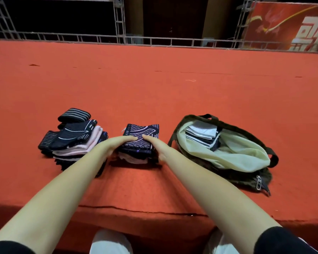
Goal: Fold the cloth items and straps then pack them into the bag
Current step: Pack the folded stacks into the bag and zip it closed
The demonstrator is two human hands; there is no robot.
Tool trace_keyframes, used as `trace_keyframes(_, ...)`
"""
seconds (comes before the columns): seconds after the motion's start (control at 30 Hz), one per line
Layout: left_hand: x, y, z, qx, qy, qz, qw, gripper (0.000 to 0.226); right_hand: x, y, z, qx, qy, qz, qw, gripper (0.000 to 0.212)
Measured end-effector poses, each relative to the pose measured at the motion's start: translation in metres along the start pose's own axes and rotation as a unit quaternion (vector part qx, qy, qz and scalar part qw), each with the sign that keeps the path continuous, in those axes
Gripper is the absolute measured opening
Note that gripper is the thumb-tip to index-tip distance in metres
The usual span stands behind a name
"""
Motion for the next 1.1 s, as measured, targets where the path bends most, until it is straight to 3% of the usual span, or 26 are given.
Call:
trace_keyframes(0.1, 0.000, -0.009, -0.024, 0.059, 0.001, -0.044, 0.997, 0.050, -0.002, -0.002, -0.009, -0.007, 0.029, 0.042, 0.999, 0.047)
trace_keyframes(0.2, 0.001, -0.026, -0.055, 0.135, -0.044, -0.124, 0.982, 0.035, -0.002, 0.009, -0.021, -0.036, 0.068, 0.069, 0.995, 0.050)
trace_keyframes(0.23, 0.001, -0.033, -0.061, 0.156, -0.042, -0.131, 0.978, 0.041, -0.002, 0.015, -0.027, -0.057, 0.073, 0.063, 0.994, 0.050)
trace_keyframes(0.3, 0.005, -0.046, -0.077, 0.184, -0.005, -0.122, 0.975, 0.046, -0.006, 0.032, -0.047, -0.116, 0.067, 0.037, 0.990, 0.044)
trace_keyframes(0.4, 0.018, -0.069, -0.092, 0.217, 0.032, -0.160, 0.962, 0.021, -0.026, 0.057, -0.082, -0.153, 0.056, 0.031, 0.986, 0.056)
trace_keyframes(0.5, 0.053, -0.094, -0.098, 0.245, 0.072, -0.172, 0.951, 0.020, -0.059, 0.074, -0.111, -0.186, 0.047, 0.057, 0.980, 0.058)
trace_keyframes(0.63, 0.125, -0.118, -0.098, 0.247, 0.126, -0.140, 0.950, 0.023, -0.123, 0.077, -0.143, -0.146, -0.005, 0.111, 0.983, 0.030)
trace_keyframes(0.8, 0.214, -0.124, -0.087, 0.237, 0.099, -0.134, 0.957, 0.035, -0.216, 0.054, -0.157, -0.068, -0.094, 0.190, 0.975, 0.031)
trace_keyframes(0.9, 0.239, -0.110, -0.069, 0.255, 0.060, 0.039, 0.964, 0.049, -0.248, 0.037, -0.154, -0.004, -0.156, 0.170, 0.973, 0.031)
trace_keyframes(0.97, 0.243, -0.094, -0.063, 0.304, 0.024, 0.200, 0.931, 0.043, -0.257, 0.027, -0.147, 0.025, -0.183, 0.127, 0.975, 0.034)
trace_keyframes(1.1, 0.234, -0.062, -0.038, 0.380, -0.017, 0.377, 0.845, 0.037, -0.255, 0.027, -0.126, 0.037, -0.194, 0.105, 0.975, 0.041)
Point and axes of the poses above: each hand's wrist, its own z-axis towards the middle knuckle, its own x-axis out of the palm, y = z × x, the point moved 1 cm from there along z, towards the middle knuckle
